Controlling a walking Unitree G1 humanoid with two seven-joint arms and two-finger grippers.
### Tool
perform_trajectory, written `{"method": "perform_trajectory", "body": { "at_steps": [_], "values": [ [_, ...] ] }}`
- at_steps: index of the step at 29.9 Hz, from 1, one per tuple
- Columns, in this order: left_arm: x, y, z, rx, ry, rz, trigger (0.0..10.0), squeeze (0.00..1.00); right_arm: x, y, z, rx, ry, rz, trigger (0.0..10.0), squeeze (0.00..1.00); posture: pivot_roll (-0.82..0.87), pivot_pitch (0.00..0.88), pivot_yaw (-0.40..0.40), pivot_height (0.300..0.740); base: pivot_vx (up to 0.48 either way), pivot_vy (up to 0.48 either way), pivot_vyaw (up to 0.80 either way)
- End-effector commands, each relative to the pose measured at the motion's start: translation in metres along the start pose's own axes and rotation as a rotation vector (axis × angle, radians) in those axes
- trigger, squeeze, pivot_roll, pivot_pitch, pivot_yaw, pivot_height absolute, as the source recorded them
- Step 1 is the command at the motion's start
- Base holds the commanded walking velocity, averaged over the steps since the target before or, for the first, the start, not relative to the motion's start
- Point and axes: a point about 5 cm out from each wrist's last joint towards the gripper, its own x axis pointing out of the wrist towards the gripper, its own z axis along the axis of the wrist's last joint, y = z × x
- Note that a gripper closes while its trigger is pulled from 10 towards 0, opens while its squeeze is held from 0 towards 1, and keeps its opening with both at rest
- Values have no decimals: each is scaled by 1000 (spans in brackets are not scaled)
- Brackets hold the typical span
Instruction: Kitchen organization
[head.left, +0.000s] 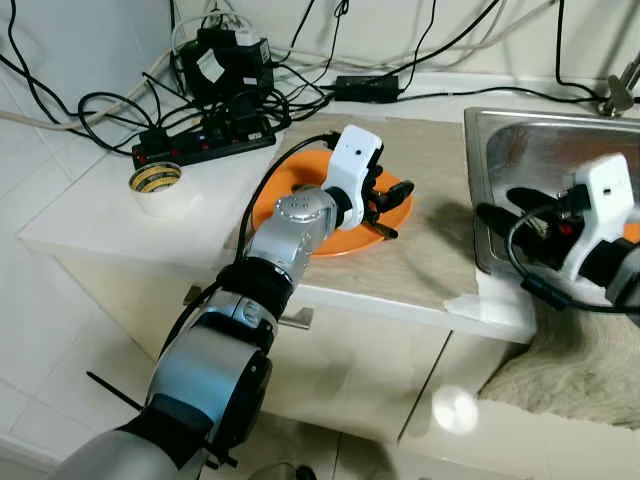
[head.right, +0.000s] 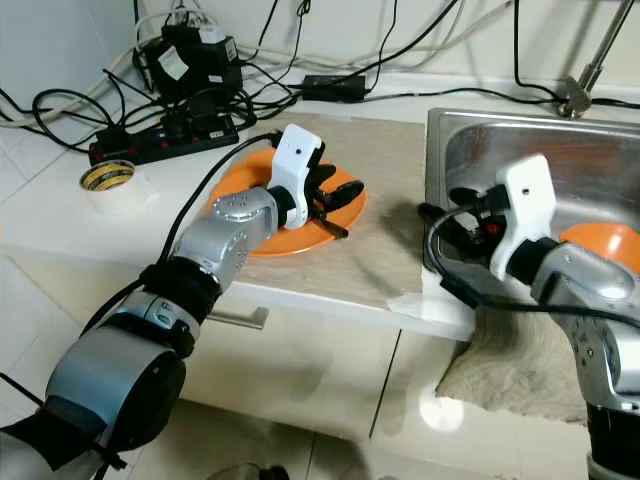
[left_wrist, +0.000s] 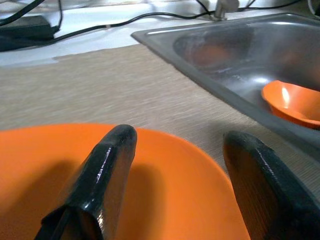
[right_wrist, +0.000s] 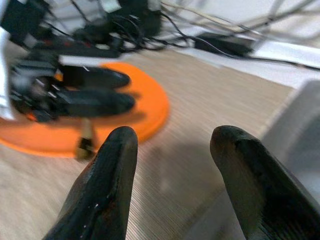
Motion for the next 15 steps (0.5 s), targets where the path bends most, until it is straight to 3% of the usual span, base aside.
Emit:
{"method": "perform_trajectory", "body": {
  "at_steps": [1,11,15],
  "values": [
    [-3,7,3,7,1,24,10000,0,3,8,4,12,-2,65,10000,0,-130,0,63,740,0,0,0],
    [-9,16,-6,-3,29,58,10000,0,9,12,8,45,-12,114,10000,0,-99,0,49,740,0,0,0],
    [-10,17,-13,6,87,55,10000,0,12,14,7,67,-12,122,10000,0,-92,0,49,740,0,0,0]
  ]
}}
